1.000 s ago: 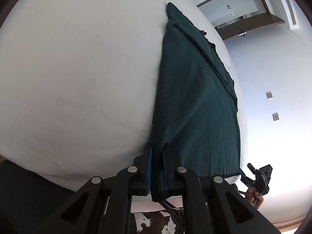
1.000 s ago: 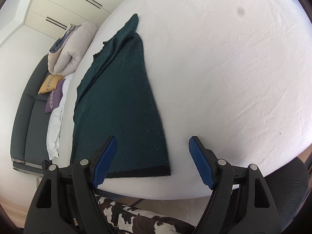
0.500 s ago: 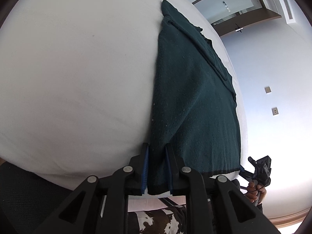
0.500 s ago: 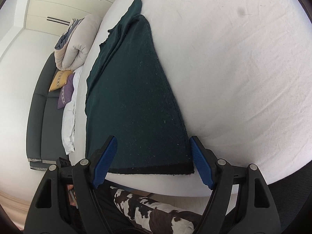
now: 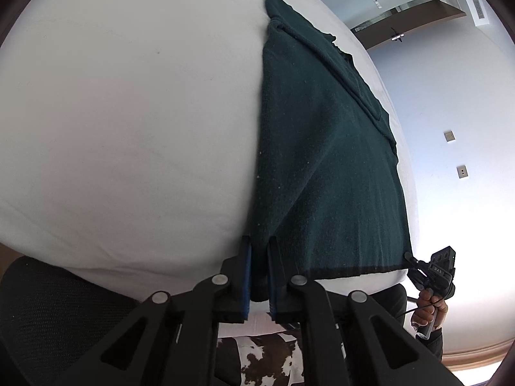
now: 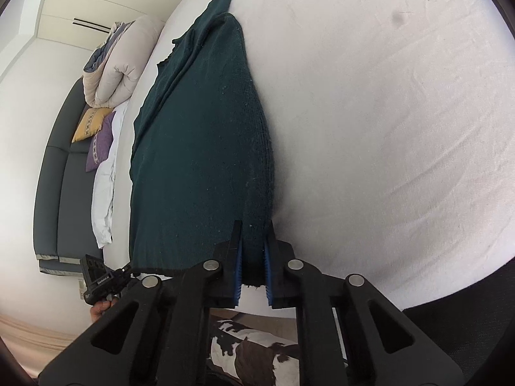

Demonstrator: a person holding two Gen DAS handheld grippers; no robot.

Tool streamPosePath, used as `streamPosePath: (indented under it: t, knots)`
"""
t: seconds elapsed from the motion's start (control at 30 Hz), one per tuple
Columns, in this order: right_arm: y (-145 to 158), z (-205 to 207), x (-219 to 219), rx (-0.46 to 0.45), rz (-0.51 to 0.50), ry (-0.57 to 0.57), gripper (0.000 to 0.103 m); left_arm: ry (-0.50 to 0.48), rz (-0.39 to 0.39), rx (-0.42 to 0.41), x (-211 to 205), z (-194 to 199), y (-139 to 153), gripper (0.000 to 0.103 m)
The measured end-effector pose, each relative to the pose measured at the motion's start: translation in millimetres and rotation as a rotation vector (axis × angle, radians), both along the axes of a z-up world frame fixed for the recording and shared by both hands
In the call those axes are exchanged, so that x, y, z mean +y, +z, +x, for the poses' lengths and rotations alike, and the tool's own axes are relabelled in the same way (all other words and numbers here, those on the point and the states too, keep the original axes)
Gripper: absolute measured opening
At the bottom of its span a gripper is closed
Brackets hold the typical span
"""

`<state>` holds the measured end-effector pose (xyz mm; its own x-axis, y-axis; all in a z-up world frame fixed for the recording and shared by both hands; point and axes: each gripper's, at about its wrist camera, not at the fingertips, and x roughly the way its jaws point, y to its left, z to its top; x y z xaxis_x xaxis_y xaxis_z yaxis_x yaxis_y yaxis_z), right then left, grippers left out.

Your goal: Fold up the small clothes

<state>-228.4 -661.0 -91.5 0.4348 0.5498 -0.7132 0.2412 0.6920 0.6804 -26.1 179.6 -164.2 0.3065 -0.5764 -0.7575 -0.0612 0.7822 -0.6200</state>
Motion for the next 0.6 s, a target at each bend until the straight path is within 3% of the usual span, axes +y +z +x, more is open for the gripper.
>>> streamPosePath:
  t: [0.3, 0.43, 0.6]
  knots:
    - [36.6, -9.9, 2.0, -0.082, -0.006, 0.011, 0.007, 0.055, -0.132, -0.063, 18.3, -2.9, 25.9, 0.007]
    - [50.6, -9.3, 9.7, -0.108, 0.006, 0.045, 0.007, 0.08, -0.227, -0.092, 22.5, -3.9, 34.7, 0.007]
    - [53.1, -0.7, 13.5, -0.091, 0.0, 0.067, 0.007, 0.116, -0.305, -0.098, 28.1, 0.1, 36.9, 0.007]
